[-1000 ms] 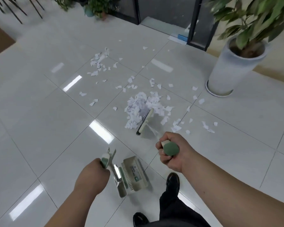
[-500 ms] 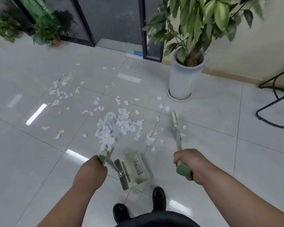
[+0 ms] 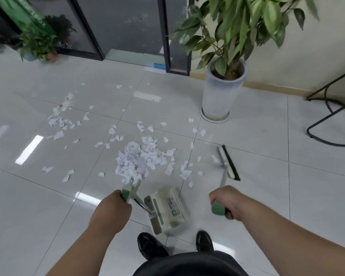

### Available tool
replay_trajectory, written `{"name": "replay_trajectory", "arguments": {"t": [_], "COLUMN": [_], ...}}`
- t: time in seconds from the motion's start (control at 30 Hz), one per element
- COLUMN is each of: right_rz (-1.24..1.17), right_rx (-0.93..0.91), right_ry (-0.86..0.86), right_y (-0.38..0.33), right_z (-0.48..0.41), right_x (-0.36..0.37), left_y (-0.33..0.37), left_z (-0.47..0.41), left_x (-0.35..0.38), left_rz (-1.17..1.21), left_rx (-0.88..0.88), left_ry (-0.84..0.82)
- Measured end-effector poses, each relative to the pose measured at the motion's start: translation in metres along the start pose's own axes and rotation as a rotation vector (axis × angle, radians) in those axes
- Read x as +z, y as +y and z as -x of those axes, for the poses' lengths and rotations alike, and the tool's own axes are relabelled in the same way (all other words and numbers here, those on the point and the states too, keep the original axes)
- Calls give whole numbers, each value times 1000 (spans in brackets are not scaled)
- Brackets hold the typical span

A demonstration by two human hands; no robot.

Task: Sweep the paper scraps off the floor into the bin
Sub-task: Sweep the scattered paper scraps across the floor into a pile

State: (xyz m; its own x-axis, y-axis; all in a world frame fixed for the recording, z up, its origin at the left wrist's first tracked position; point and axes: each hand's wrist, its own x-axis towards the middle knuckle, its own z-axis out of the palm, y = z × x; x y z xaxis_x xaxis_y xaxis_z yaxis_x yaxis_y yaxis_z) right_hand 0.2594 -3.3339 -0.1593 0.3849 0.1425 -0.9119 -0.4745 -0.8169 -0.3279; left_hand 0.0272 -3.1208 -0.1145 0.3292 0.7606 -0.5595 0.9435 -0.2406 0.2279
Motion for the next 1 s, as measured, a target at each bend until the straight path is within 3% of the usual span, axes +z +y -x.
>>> {"name": "replay_trajectory", "arguments": {"t": [0.1,0.27,0.5,0.77,1.0], "right_rz": [22,-150,-293,-339,-243], "right_rx": [15,23,11,-5,-50], "right_ry": [-75,-228,-338,-307,-135], "right_y": [-15,-70,-138,-170,-172], "right_z": [31,69,79,88,92], "right_x": [76,186,281,275,233], "left_y": [-36,-97,-163,-174,-147], "left_z": [-19,-45,-65,-80,-100], "left_x": [-22,-52,-84,-110,-124], "left_rz": [54,107,123,154,139], "left_rx": [-33,-83,-125,-54,11], "left_ry": [-24,-52,-34,-3,5]}}
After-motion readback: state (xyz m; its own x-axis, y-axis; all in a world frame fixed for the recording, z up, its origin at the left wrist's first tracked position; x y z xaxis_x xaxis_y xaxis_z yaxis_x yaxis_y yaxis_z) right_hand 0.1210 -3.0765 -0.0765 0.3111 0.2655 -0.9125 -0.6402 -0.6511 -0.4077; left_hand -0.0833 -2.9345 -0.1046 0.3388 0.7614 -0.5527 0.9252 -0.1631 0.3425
